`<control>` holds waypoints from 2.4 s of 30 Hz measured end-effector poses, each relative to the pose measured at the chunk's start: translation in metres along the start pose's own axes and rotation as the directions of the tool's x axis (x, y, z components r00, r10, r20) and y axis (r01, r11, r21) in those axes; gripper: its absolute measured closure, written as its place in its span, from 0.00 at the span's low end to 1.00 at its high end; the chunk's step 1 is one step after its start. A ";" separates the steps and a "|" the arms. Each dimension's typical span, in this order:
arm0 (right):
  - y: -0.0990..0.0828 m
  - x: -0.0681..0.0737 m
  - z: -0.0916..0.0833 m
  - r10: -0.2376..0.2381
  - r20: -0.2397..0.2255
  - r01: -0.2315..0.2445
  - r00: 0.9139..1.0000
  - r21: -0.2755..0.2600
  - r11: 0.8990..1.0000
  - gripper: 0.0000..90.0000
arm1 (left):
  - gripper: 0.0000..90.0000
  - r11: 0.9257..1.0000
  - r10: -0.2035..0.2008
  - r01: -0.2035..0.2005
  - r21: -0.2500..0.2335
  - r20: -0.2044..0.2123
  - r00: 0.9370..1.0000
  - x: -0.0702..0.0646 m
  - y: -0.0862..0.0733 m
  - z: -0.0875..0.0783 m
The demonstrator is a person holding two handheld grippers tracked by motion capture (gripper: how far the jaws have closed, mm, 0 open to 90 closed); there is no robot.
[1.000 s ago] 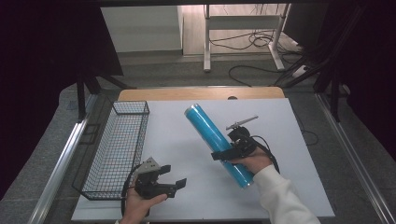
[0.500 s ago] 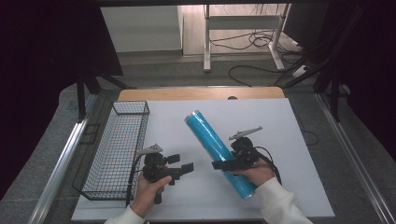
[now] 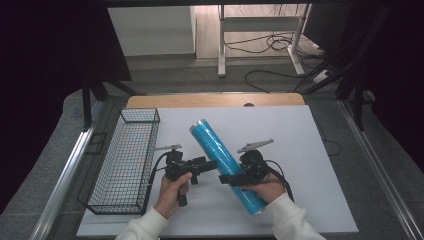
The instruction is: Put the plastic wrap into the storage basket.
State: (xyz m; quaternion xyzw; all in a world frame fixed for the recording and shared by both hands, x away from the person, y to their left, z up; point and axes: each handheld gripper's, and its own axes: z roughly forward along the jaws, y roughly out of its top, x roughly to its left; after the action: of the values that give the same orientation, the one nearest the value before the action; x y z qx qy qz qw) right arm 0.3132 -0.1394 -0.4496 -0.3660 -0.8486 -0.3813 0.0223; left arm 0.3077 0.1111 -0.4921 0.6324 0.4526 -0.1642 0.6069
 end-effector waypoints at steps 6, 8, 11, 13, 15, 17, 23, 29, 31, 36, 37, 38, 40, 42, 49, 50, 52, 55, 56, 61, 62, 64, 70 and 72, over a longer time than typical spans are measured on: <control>0.000 0.007 0.006 -0.009 0.001 0.009 1.000 -0.009 1.000 0.35 | 0.15 1.000 -0.013 0.013 0.010 0.016 1.000 0.000 0.002 0.008; 0.000 0.008 0.007 -0.016 0.001 0.016 1.000 -0.013 1.000 0.35 | 0.17 1.000 -0.024 0.023 0.015 0.026 0.999 0.000 0.003 0.010; -0.001 0.012 0.010 -0.021 0.001 0.021 1.000 -0.013 1.000 0.35 | 0.22 0.999 -0.040 0.039 0.011 0.019 0.999 0.001 0.004 0.012; -0.001 0.013 0.011 -0.022 0.007 0.023 1.000 -0.011 1.000 0.35 | 0.23 0.998 -0.057 0.056 0.013 0.031 0.998 0.004 0.004 0.011; -0.002 0.012 0.013 -0.018 0.008 0.018 1.000 -0.013 1.000 0.35 | 0.25 0.998 -0.068 0.067 0.015 0.035 0.997 0.005 0.005 0.011; -0.002 0.012 0.014 -0.019 0.009 0.019 1.000 -0.016 1.000 0.35 | 0.28 0.995 -0.100 0.100 0.019 0.044 0.994 0.008 0.006 0.010; -0.002 0.014 0.015 -0.028 0.019 0.029 0.999 -0.022 0.999 0.35 | 0.35 0.985 -0.171 0.172 -0.008 0.111 0.979 0.011 0.009 0.006; 0.000 0.017 0.012 -0.040 0.011 0.040 0.999 -0.046 0.998 0.35 | 0.36 0.983 -0.179 0.182 -0.012 0.127 0.976 0.007 0.013 0.001; 0.001 0.018 0.010 -0.044 0.008 0.044 0.999 -0.060 0.997 0.35 | 0.36 0.984 -0.177 0.180 -0.015 0.134 0.975 0.006 0.015 -0.001; 0.002 0.017 0.007 -0.041 -0.048 0.037 0.998 -0.077 0.996 0.30 | 0.36 0.986 -0.161 0.165 -0.021 0.139 0.977 0.002 0.018 -0.004; 0.003 0.017 0.003 -0.046 -0.065 0.040 0.997 -0.083 0.996 0.28 | 0.36 0.988 -0.148 0.152 -0.021 0.133 0.980 0.001 0.018 -0.006; 0.003 0.017 -0.002 -0.056 -0.056 0.051 0.997 -0.100 0.994 0.27 | 0.36 0.989 -0.143 0.148 -0.027 0.132 0.981 0.000 0.019 -0.007; 0.002 0.014 -0.020 -0.072 -0.060 0.064 0.996 -0.138 0.988 0.22 | 0.36 0.989 -0.139 0.144 -0.032 0.137 0.981 0.000 0.020 -0.012; 0.001 0.013 -0.026 -0.076 -0.051 0.068 0.996 -0.157 0.985 0.21 | 0.36 0.988 -0.142 0.150 -0.043 0.147 0.979 0.000 0.021 -0.017; -0.022 -0.013 -0.070 -0.034 0.005 0.034 0.999 -0.259 0.965 0.18 | 0.36 0.987 -0.129 0.140 -0.075 0.134 0.983 -0.002 0.024 -0.039; -0.026 -0.017 -0.073 -0.027 0.015 0.030 1.000 -0.259 0.965 0.18 | 0.36 0.986 -0.131 0.143 -0.087 0.132 0.983 -0.003 0.025 -0.045; -0.034 -0.026 -0.078 -0.016 0.045 0.026 0.999 -0.248 0.968 0.17 | 0.36 0.986 -0.126 0.139 -0.094 0.132 0.983 -0.004 0.026 -0.051; -0.042 -0.035 -0.079 -0.003 0.075 0.021 0.997 -0.238 0.971 0.17 | 0.36 0.986 -0.116 0.129 -0.102 0.125 0.985 -0.006 0.028 -0.057; -0.049 -0.043 -0.079 0.002 0.099 0.020 0.995 -0.224 0.974 0.17 | 0.36 0.987 -0.108 0.121 -0.110 0.123 0.987 -0.008 0.030 -0.064; -0.060 -0.055 -0.076 0.018 0.133 0.009 0.991 -0.194 0.981 0.17 | 0.36 0.985 -0.090 0.106 -0.133 0.121 0.989 -0.012 0.033 -0.077; -0.060 -0.055 -0.076 0.018 0.133 0.009 0.991 -0.194 0.981 0.17 | 0.36 0.985 -0.087 0.103 -0.136 0.120 0.989 -0.012 0.034 -0.081; -0.063 -0.058 -0.075 0.026 0.143 0.002 0.989 -0.189 0.982 0.17 | 0.36 0.984 -0.085 0.102 -0.147 0.119 0.989 -0.013 0.035 -0.089; -0.065 -0.062 -0.072 0.035 0.158 -0.006 0.987 -0.181 0.984 0.17 | 0.36 0.980 -0.078 0.094 -0.178 0.095 0.992 -0.015 0.040 -0.117; -0.065 -0.062 -0.071 0.034 0.162 -0.004 0.986 -0.180 0.984 0.17 | 0.36 0.979 -0.078 0.094 -0.183 0.091 0.993 -0.014 0.040 -0.121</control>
State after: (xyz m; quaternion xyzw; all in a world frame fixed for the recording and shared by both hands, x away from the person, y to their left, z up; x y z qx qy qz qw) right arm 0.2999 -0.2530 -0.4601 -0.4048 -0.8062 -0.4246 -0.0771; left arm 0.2896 0.2228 -0.4308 0.5451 0.4671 -0.1735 0.6742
